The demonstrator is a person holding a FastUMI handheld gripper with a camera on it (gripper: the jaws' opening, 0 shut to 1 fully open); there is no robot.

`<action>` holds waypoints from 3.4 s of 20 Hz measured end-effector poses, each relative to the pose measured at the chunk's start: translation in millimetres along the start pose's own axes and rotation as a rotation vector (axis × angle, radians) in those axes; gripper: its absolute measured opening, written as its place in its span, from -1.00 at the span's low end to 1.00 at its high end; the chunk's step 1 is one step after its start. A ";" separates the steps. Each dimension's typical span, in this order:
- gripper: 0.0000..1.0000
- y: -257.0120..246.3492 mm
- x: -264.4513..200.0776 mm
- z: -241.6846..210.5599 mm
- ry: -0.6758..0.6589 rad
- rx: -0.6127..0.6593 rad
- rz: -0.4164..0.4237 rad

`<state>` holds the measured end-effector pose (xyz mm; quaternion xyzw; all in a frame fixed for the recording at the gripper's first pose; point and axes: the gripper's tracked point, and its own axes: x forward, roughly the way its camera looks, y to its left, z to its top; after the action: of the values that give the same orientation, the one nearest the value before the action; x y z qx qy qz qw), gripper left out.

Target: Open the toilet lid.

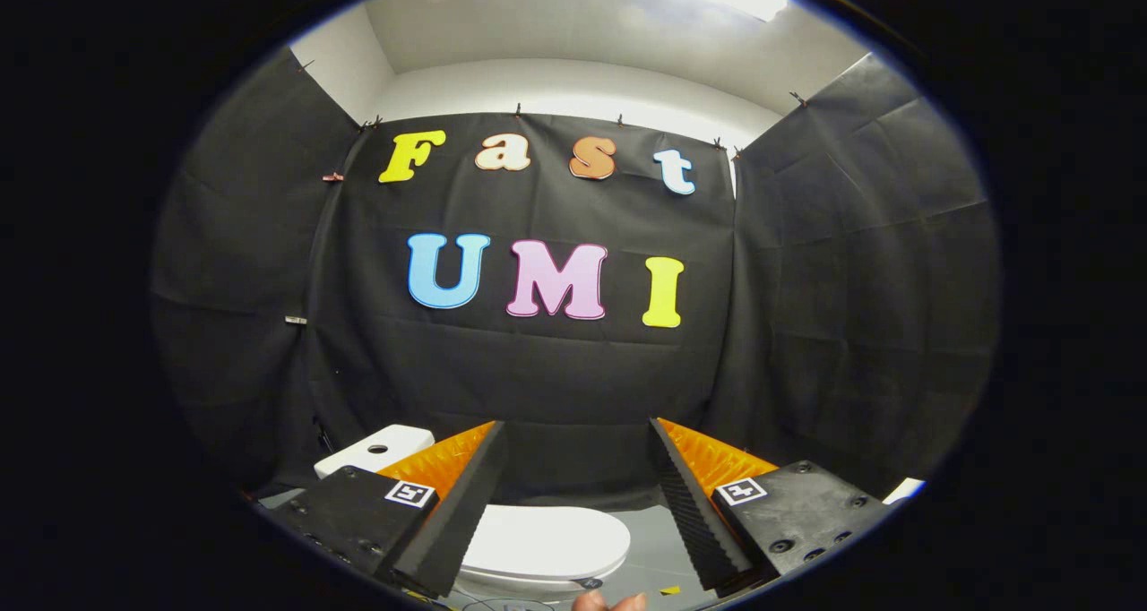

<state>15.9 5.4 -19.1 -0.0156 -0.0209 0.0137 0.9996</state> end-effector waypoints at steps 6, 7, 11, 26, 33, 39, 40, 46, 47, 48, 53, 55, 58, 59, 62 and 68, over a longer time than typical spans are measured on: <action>0.96 0.2 23.6 -63.9 0.033 -0.008 0.017; 0.95 -0.9 26.7 -76.7 0.039 -0.009 0.017; 0.96 1.8 39.4 -123.6 0.055 -0.004 0.048; 0.94 -5.2 67.4 -312.1 0.314 0.387 0.194; 0.94 -44.3 72.8 -403.1 0.486 0.593 0.157; 0.93 -61.1 62.7 -484.0 0.651 0.769 0.118; 0.94 -62.0 61.8 -498.5 0.682 0.797 0.111; 0.93 -54.0 47.8 -573.9 0.863 0.957 0.082; 0.93 -50.4 46.9 -584.2 0.886 0.971 0.076; 0.93 -48.5 46.6 -595.6 0.909 0.980 0.069; 0.66 -34.9 54.1 -618.8 0.933 1.082 0.068; 0.63 -29.3 57.8 -622.0 0.922 1.103 0.073; 0.04 -26.6 61.0 -637.6 0.949 1.130 0.033; -0.12 -26.0 60.0 -637.7 0.944 1.162 0.027; -0.57 -36.9 68.2 -635.9 0.884 1.276 0.010; -0.78 -29.2 65.2 -624.1 0.939 1.101 -0.020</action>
<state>108.1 -41.1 -638.8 0.4860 0.4204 0.0047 0.7662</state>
